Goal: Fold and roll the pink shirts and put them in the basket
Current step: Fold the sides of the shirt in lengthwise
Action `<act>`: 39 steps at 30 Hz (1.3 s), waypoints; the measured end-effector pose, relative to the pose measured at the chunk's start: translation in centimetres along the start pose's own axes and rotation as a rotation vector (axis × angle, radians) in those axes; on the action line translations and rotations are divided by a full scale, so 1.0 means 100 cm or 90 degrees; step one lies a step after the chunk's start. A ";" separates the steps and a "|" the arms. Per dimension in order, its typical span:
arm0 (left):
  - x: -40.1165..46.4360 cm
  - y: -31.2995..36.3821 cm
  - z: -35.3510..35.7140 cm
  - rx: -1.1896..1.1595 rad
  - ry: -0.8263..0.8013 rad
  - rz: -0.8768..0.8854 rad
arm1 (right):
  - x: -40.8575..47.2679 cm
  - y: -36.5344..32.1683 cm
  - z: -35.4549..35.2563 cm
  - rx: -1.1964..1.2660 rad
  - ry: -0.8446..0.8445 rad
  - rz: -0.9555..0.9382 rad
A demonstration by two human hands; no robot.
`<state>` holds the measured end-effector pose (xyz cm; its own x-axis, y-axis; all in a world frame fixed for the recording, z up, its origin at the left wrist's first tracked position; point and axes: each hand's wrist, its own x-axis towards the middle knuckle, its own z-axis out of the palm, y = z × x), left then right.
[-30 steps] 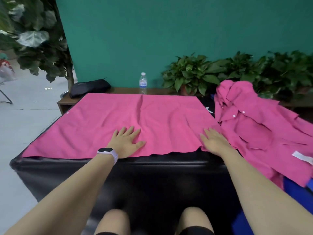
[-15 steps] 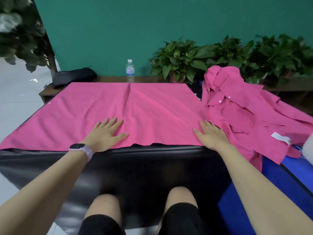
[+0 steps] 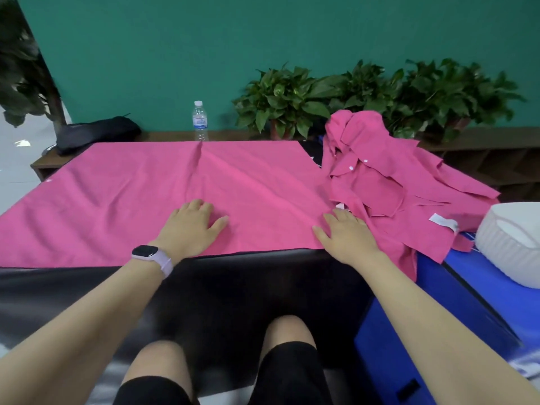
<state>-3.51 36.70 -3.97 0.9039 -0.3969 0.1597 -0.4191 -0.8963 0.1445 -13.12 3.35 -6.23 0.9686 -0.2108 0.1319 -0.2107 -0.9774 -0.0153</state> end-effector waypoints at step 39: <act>0.098 0.086 0.060 -0.071 -0.048 0.170 | 0.045 0.075 -0.010 0.011 0.050 0.203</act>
<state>2.24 23.92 -7.03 0.7622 -0.6333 0.1341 -0.6462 -0.7323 0.2146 -10.49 -4.91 -4.74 0.8410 -0.5053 0.1936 -0.4988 -0.8626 -0.0847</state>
